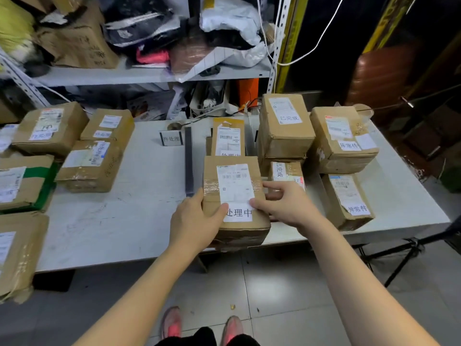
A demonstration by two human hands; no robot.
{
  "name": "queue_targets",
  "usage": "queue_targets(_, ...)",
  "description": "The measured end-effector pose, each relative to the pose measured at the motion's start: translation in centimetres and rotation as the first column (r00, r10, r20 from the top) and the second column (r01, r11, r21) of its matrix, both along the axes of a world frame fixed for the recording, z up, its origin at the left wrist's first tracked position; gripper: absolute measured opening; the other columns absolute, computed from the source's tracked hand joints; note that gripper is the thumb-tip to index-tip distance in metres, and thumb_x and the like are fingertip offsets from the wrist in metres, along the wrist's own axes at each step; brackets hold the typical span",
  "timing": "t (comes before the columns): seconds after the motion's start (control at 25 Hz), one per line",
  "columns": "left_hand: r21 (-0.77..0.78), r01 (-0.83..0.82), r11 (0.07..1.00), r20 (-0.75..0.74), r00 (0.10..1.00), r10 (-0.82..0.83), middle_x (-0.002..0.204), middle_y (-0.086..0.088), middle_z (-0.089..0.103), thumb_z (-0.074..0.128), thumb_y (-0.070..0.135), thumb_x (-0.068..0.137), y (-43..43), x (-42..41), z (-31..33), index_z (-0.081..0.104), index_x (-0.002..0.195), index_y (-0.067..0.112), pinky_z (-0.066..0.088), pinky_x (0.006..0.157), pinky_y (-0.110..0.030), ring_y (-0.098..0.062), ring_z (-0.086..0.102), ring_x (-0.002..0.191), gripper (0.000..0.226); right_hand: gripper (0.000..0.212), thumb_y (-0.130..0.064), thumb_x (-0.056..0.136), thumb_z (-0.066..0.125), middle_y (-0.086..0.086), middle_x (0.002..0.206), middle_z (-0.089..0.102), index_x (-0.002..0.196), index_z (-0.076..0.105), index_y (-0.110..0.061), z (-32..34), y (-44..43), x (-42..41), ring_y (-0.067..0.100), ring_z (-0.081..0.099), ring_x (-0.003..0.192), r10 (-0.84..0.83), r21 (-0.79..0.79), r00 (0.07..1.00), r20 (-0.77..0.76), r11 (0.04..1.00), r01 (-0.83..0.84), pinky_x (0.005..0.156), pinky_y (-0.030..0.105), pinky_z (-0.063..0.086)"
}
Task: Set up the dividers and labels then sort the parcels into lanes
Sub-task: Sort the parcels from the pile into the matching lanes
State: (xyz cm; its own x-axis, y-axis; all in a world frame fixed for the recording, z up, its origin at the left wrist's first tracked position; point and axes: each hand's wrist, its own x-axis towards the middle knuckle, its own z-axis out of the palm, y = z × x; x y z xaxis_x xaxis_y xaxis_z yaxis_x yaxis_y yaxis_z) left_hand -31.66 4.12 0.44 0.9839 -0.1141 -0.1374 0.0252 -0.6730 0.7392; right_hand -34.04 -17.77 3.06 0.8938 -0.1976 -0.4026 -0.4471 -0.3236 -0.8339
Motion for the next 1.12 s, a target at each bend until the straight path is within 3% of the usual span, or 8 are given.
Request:
queue_targets(0.12, 0.025, -0.008, 1.000, -0.044, 0.999, 0.009, 0.123, 0.013, 0.066, 0.065, 0.050, 0.093, -0.4, 0.3, -1.8, 0.055, 0.139, 0.040, 0.044, 0.065, -0.016, -0.011, 0.062, 0.104, 0.048, 0.066, -0.030, 0.075, 0.087, -0.005, 0.109, 0.078, 0.137, 0.064, -0.024, -2.0, -0.1, 0.3, 0.012, 0.075, 0.096, -0.006, 0.033, 1.000, -0.012, 0.999, 0.006, 0.076, 0.039, 0.065)
queue_targets(0.24, 0.066, -0.005, 0.998, -0.069, 0.998, 0.009, 0.125, 0.012, 0.064, 0.063, 0.051, 0.093, -0.4, 0.7, -3.7, 0.051, 0.142, 0.040, 0.048, 0.068, -0.020, -0.011, 0.061, 0.106, 0.051, 0.060, -0.023, 0.082, 0.084, -0.002, 0.118, 0.074, 0.138, 0.062, -0.021, -3.3, 0.0, 0.7, 0.011, 0.071, 0.103, 0.015, 0.039, 0.999, -0.033, 0.999, -0.014, 0.075, 0.034, 0.065)
queue_targets(0.44, 0.027, -0.037, 0.999, -0.153, 0.987, 0.041, 0.126, 0.009, 0.066, 0.065, 0.050, 0.092, -0.9, 1.0, -5.6, 0.047, 0.145, 0.038, 0.061, 0.082, -0.035, -0.013, 0.063, 0.108, 0.057, 0.072, -0.026, 0.081, 0.085, -0.002, 0.132, 0.069, 0.146, 0.054, -0.024, -5.3, 0.9, 1.4, 0.016, 0.064, 0.122, -0.009, -0.079, 0.999, -0.041, 0.997, 0.006, 0.092, 0.047, 0.060)
queue_targets(0.64, 0.053, -0.021, 0.998, -0.147, 0.989, 0.029, 0.127, 0.010, 0.067, 0.070, 0.051, 0.090, -0.8, 2.1, -5.6, 0.051, 0.143, 0.036, 0.056, 0.073, -0.022, -0.014, 0.065, 0.109, 0.058, 0.070, -0.033, 0.082, 0.083, 0.000, 0.131, 0.069, 0.146, 0.054, -0.026, -5.0, 0.7, 2.5, 0.019, 0.064, 0.120, 0.029, -0.210, 0.998, -0.056, 0.977, -0.040, 0.094, 0.046, 0.059)
queue_targets(0.76, 0.086, 0.016, 0.996, -0.056, 0.998, -0.012, 0.129, 0.012, 0.064, 0.070, 0.049, 0.089, -0.1, 2.6, -4.2, 0.049, 0.144, 0.039, 0.056, 0.084, -0.028, -0.015, 0.062, 0.116, 0.059, 0.066, -0.042, 0.084, 0.078, -0.003, 0.135, 0.067, 0.143, 0.056, -0.025, -3.9, 1.2, 3.3, 0.019, 0.063, 0.121, 0.071, -0.446, 0.997, 0.015, 0.893, -0.056, 0.094, 0.039, 0.055)
queue_targets(0.84, 0.150, 0.032, 0.988, 0.027, 0.999, -0.036, 0.142, 0.008, 0.055, 0.064, 0.049, 0.094, 0.6, 3.5, -2.6, 0.037, 0.153, 0.037, 0.050, 0.095, -0.032, -0.018, 0.055, 0.128, 0.067, 0.065, -0.045, 0.087, 0.074, -0.006, 0.139, 0.062, 0.145, 0.052, -0.028, -2.8, 2.1, 4.3, 0.018, 0.059, 0.125, 0.144, -0.535, 0.986, 0.082, 0.841, -0.078, 0.094, 0.036, 0.051)
queue_targets(0.96, 0.285, -0.008, 0.958, 0.141, 0.989, -0.033, 0.158, 0.004, 0.040, 0.056, 0.053, 0.098, 3.8, 5.6, -0.2, 0.022, 0.161, 0.031, 0.045, 0.106, -0.037, -0.020, 0.043, 0.141, 0.075, 0.066, -0.045, 0.089, 0.071, -0.007, 0.148, 0.054, 0.148, 0.046, -0.032, -1.1, 4.6, 6.6, 0.017, 0.050, 0.136, 0.323, -0.587, 0.936, 0.137, 0.788, -0.186, 0.104, 0.038, 0.047)
queue_targets(1.12, 0.421, -0.088, 0.903, 0.215, 0.977, -0.005, 0.159, 0.001, 0.039, 0.052, 0.053, 0.099, 10.4, 8.6, 1.5, 0.020, 0.162, 0.028, 0.044, 0.106, -0.039, -0.021, 0.039, 0.143, 0.075, 0.063, -0.043, 0.091, 0.069, -0.005, 0.148, 0.054, 0.148, 0.047, -0.030, 0.5, 9.6, 10.7, 0.018, 0.049, 0.136, 0.441, -0.632, 0.880, 0.176, 0.736, -0.243, 0.105, 0.038, 0.045)
